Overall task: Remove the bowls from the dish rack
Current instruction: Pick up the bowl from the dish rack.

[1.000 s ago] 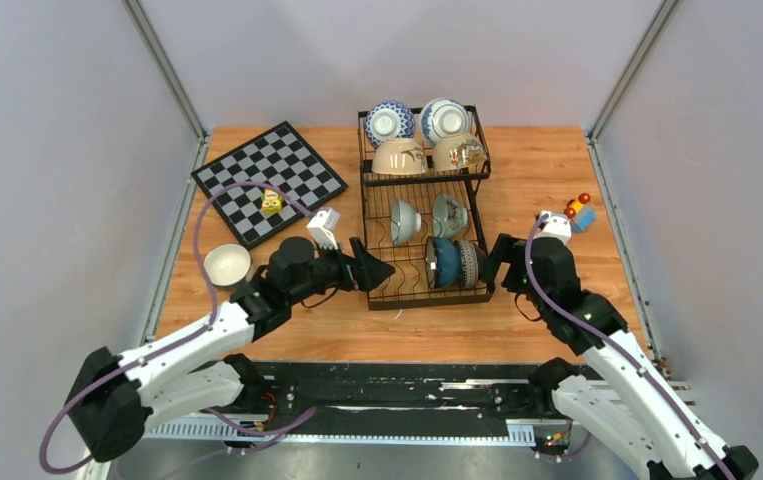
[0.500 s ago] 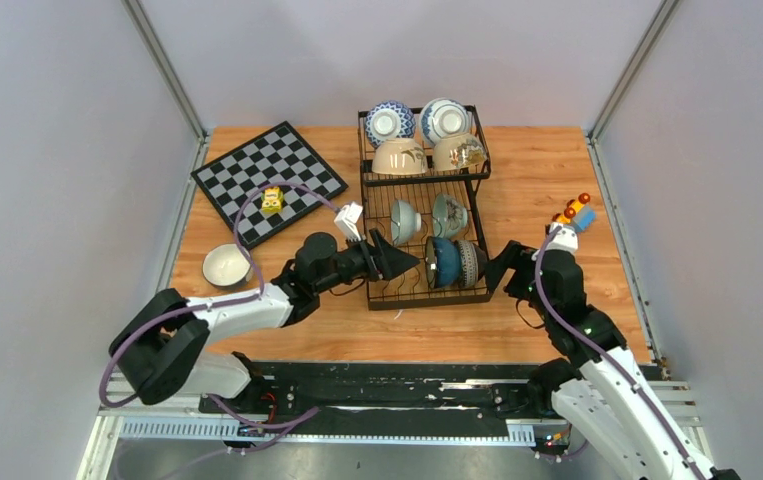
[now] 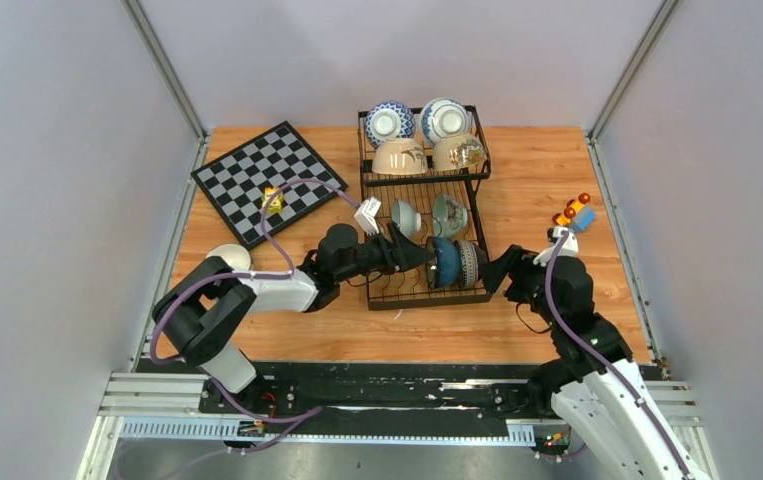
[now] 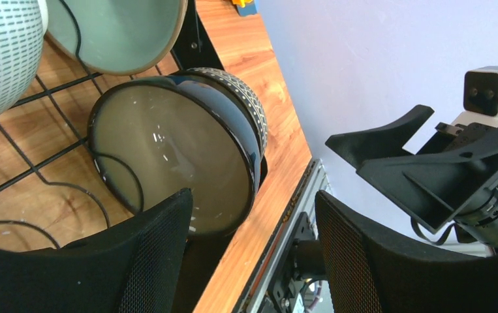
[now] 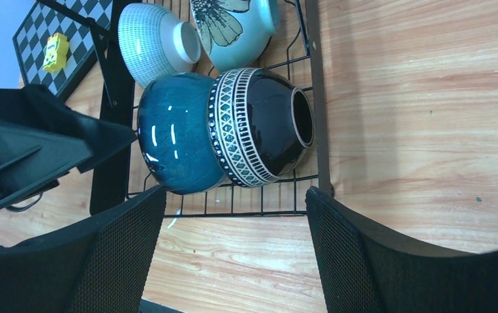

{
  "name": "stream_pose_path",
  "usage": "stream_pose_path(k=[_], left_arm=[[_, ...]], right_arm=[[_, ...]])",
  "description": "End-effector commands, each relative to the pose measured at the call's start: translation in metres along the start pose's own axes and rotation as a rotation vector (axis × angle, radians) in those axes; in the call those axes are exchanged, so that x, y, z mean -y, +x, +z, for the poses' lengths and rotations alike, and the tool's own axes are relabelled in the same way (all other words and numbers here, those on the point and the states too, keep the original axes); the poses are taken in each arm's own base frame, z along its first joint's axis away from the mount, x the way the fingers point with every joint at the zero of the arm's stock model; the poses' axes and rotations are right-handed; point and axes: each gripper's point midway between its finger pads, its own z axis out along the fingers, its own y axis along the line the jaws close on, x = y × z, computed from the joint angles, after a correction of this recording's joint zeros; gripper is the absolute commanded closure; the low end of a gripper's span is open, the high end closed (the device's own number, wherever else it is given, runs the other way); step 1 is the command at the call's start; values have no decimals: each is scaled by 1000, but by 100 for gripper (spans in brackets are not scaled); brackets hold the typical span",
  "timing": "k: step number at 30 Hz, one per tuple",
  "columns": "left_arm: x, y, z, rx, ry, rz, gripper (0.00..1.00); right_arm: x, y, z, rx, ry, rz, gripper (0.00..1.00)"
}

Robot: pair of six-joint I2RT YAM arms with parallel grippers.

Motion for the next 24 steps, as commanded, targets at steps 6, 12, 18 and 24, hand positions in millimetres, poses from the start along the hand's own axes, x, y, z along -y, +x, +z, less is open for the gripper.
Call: stream_pose_path(k=[6, 12, 18, 24], left_arm=[[16, 2, 22, -29, 89, -10, 29], [16, 6, 32, -58, 112, -21, 34], [5, 12, 36, -71, 91, -21, 41], [6, 14, 42, -73, 129, -47, 51]], right_arm=[[-13, -10, -13, 6, -54, -5, 18], [-10, -1, -12, -19, -53, 11, 18], [-9, 0, -15, -18, -51, 8, 18], [-7, 2, -15, -27, -46, 6, 18]])
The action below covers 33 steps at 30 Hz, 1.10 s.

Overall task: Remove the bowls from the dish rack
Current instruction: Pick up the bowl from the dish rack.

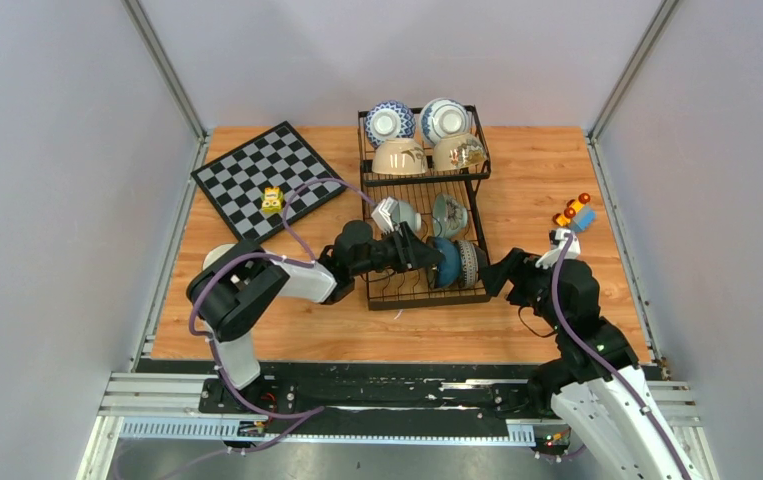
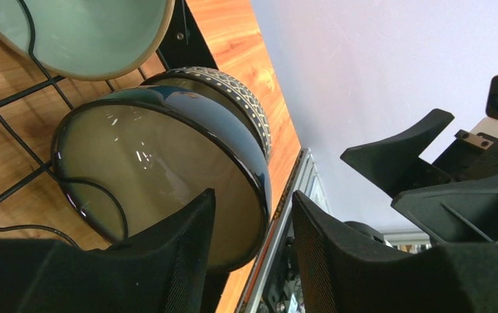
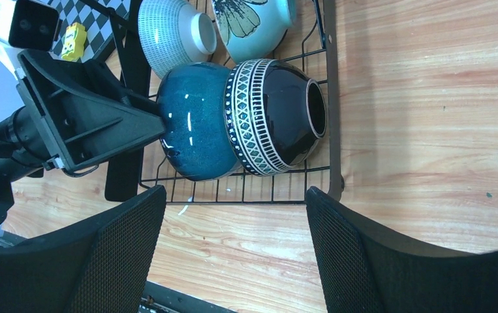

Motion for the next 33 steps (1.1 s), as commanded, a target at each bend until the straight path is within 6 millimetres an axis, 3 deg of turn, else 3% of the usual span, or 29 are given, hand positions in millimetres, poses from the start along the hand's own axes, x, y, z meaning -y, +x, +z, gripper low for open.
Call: stream_pose_path(k=[1, 6, 12, 23, 33], left_arm=[[12, 0, 9, 0, 73, 2, 51], [10, 2, 10, -5, 87, -7, 52], [12, 3, 12, -4, 118, -16, 63], [11, 5, 13, -2, 139, -27, 74], [12, 6, 14, -1, 159, -26, 100]], right_arm=[[3, 2, -2, -8, 10, 7, 18], [5, 3, -2, -11, 17, 4, 18], [7, 6, -1, -17, 24, 2, 18], [10, 9, 0, -25, 32, -3, 18], [12, 11, 0, -32, 40, -7, 18]])
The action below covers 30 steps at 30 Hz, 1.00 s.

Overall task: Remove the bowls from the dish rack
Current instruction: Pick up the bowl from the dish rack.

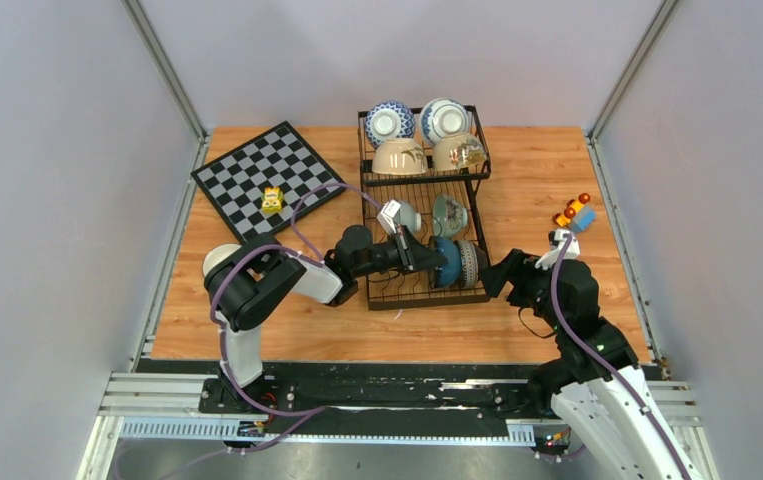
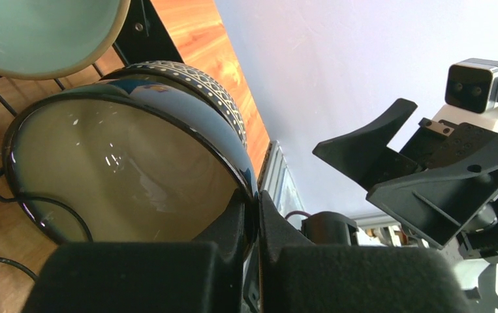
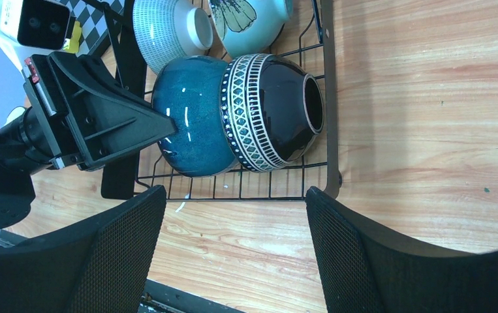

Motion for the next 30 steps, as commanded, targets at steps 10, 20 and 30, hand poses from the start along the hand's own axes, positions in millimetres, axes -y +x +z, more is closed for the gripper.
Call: stream_pose_path(k=[10, 20, 30], left_arm=[[17, -12, -2, 68, 126, 11, 100], [21, -34, -18, 137, 173, -23, 100], [41, -50, -30, 173, 227, -18, 100]], right_arm=[[12, 10, 0, -25, 39, -12, 18], [11, 8, -1, -26, 37, -14, 18], [9, 7, -2, -25, 29, -13, 18]])
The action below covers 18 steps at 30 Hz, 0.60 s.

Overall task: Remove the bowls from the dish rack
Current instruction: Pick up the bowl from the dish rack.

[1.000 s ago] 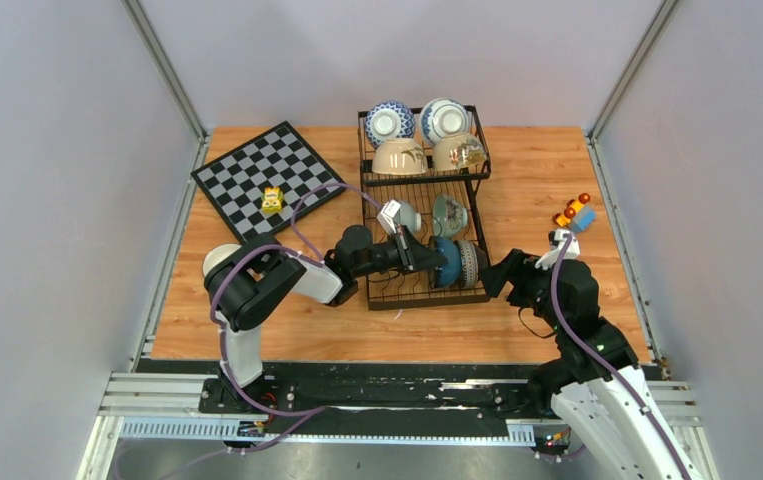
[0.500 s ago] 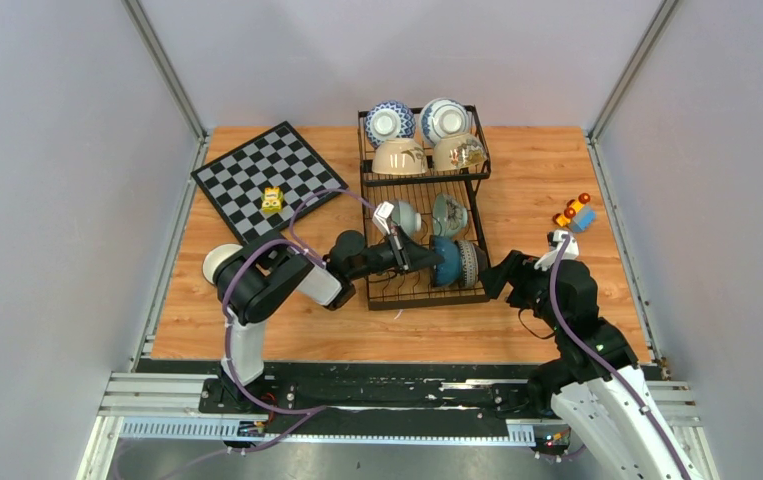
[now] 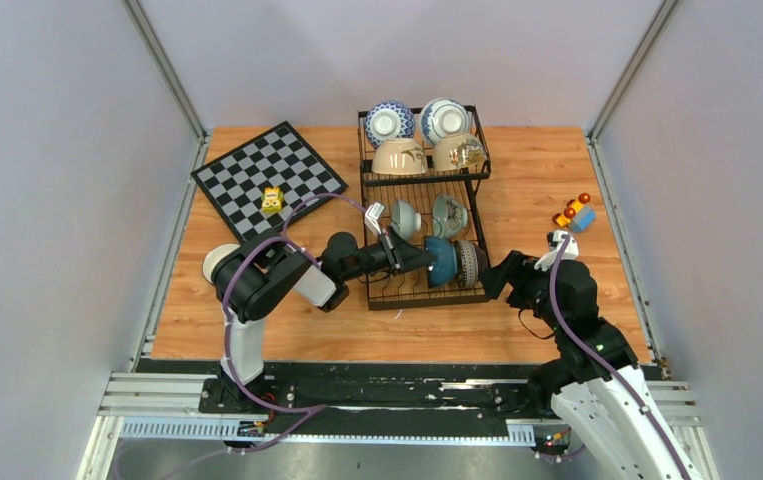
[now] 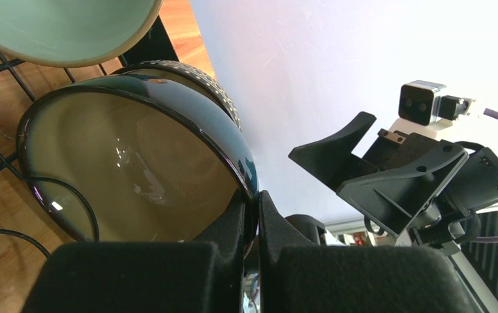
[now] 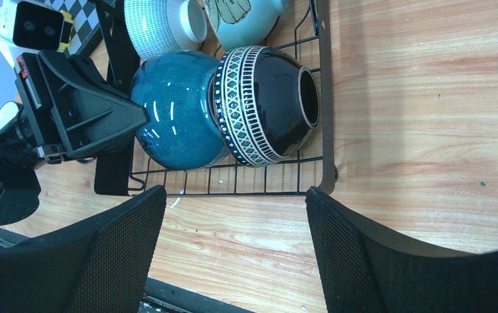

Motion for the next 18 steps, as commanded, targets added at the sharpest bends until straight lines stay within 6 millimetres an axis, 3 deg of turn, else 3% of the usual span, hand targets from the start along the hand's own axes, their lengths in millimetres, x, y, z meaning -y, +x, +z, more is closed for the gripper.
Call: stream_pose_path(k=[1, 18], left_arm=[[52, -34, -5, 108, 166, 90, 100], [87, -55, 3, 162, 260, 78, 100]], right_arm=[[5, 2, -2, -9, 18, -4, 18], [6, 6, -5, -14, 17, 1, 18]])
